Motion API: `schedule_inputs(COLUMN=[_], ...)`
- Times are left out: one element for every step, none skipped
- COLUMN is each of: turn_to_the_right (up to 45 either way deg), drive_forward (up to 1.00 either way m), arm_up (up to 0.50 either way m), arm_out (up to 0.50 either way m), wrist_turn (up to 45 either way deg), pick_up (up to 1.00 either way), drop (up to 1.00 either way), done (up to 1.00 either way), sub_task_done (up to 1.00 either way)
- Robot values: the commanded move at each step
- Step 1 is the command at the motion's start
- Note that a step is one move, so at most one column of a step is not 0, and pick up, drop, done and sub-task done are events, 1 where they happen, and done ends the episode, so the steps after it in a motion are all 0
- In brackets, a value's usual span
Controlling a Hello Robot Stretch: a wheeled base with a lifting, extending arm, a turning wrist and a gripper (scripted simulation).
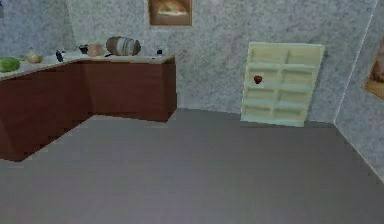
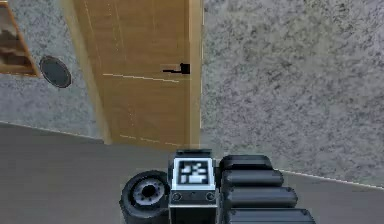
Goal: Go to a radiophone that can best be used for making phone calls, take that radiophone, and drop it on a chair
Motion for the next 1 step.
schedule_inputs(turn_to_the_right=[45.0], drive_forward=[0.00], arm_up=[0.00], arm_out=[0.00], wrist_turn=[0.0], pick_up=[0.00], drop=[0.00], done=[0.00], sub_task_done=[0.00])
